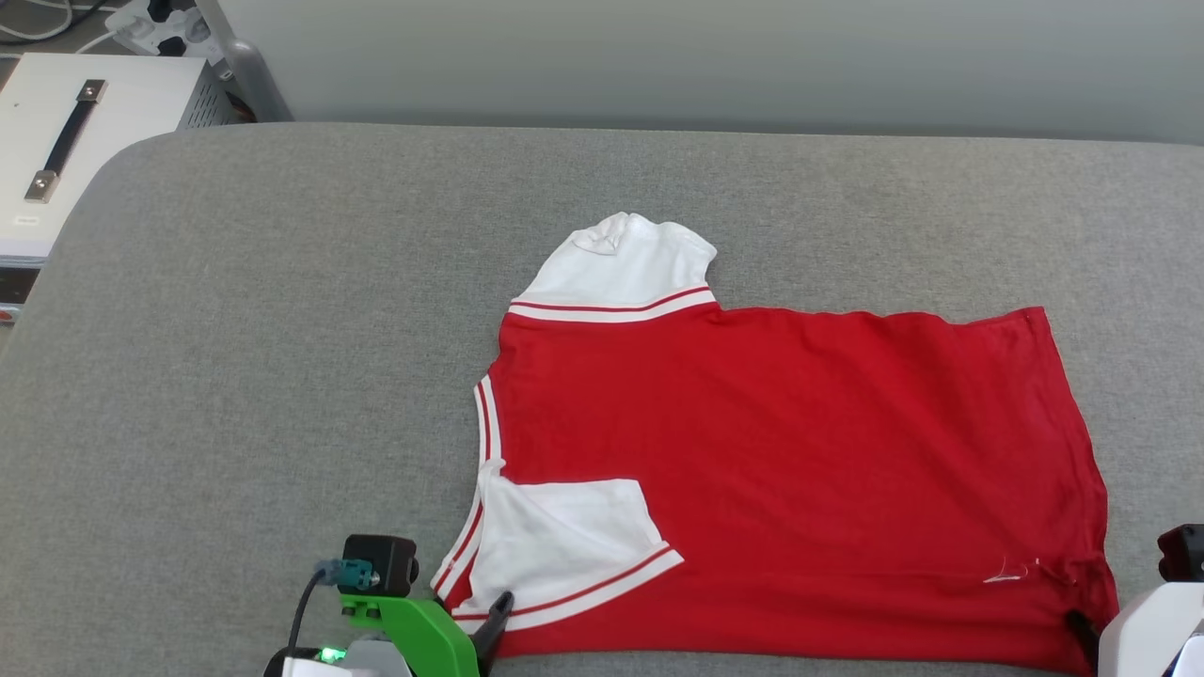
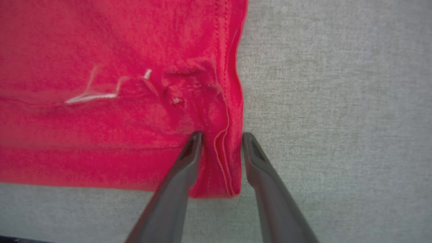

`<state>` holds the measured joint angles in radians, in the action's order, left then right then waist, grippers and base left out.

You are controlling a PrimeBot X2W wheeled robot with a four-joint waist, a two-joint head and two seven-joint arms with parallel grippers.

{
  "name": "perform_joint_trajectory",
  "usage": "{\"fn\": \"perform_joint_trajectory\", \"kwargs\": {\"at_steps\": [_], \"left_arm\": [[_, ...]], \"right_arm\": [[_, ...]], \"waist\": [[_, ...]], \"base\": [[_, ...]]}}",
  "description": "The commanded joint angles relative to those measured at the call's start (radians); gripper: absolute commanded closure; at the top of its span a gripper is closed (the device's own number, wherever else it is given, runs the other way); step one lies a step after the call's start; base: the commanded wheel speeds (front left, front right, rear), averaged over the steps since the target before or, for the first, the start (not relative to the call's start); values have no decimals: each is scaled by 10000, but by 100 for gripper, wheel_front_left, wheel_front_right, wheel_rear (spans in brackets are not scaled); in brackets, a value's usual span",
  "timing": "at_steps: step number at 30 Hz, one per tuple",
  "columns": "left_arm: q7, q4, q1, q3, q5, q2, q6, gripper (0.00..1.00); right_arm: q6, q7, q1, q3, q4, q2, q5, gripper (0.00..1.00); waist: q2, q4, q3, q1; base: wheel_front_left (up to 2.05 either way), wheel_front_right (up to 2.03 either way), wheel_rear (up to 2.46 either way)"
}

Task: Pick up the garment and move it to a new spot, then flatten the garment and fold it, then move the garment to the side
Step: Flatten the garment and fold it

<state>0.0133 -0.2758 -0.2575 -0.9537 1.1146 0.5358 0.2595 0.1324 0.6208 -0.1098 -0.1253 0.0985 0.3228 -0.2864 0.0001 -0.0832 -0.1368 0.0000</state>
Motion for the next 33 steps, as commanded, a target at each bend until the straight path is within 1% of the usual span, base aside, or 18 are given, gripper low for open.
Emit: {"fn": "perform_joint_trajectory", "kwargs": {"at_steps": [1, 4, 8, 13, 15, 18, 21, 23, 26, 28, 33], "left_arm": [[-27, -313, -18, 8, -51, 77, 132, 0], [-366, -175, -65, 190, -125, 178, 195, 0], [-969, 272, -183, 490, -335, 410, 302, 0], [-1982, 1051, -459, 841, -849, 682, 279, 0], [-2339, 1325, -557, 972, -1168, 750, 239, 0], [-2650, 1654, -565, 1267, -1657, 686, 134, 0], [-2736, 1929, -463, 1746, -2311, 471, -12, 0], [-2744, 2216, -269, 2429, -2990, 149, -124, 0], [-2747, 2567, 263, 3539, -3966, -476, -517, 0], [-2748, 2647, 553, 4078, -4555, -821, -824, 0], [-2749, 2347, 745, 4924, -5434, -1394, -1628, 0]], "right_arm": [[-17, -98, 171, 129, 140, -34, -75, 0], [-17, -421, 245, 144, -68, 5, -248, 0], [-17, -1026, 330, 169, -671, 160, -410, 0], [-17, -2295, 540, 333, -1545, 280, -494, 0], [-17, -2851, 621, 368, -1784, 231, -497, 0], [-17, -3728, 670, 476, -2036, 122, -479, 0], [-17, -4543, 635, 547, -2151, -108, -418, 0], [-17, -5069, 574, 602, -2197, -297, -347, 0], [-17, -5818, 531, 650, -2210, -612, -184, 0], [-17, -6224, 564, 723, -2219, -802, -57, 0], [-17, -6987, 847, 910, -2152, -1039, 205, 0]], "waist": [[-1, 21, 99, 0], [-1, 56, 274, 0], [-1, 108, 488, 0], [-1, 160, 618, 0], [-1, 182, 636, 0], [-1, 197, 641, 0], [-1, 207, 613, 0], [-1, 225, 569, 0], [-1, 332, 461, 0], [-1, 451, 347, 0], [-1, 887, -96, 0]], "base": [[0, 0, 0], [0, 0, 0], [0, 0, 0], [0, 0, 0], [0, 0, 0], [0, 0, 0], [0, 0, 0], [0, 0, 0], [0, 0, 0], [0, 0, 0], [0, 0, 0]]}}
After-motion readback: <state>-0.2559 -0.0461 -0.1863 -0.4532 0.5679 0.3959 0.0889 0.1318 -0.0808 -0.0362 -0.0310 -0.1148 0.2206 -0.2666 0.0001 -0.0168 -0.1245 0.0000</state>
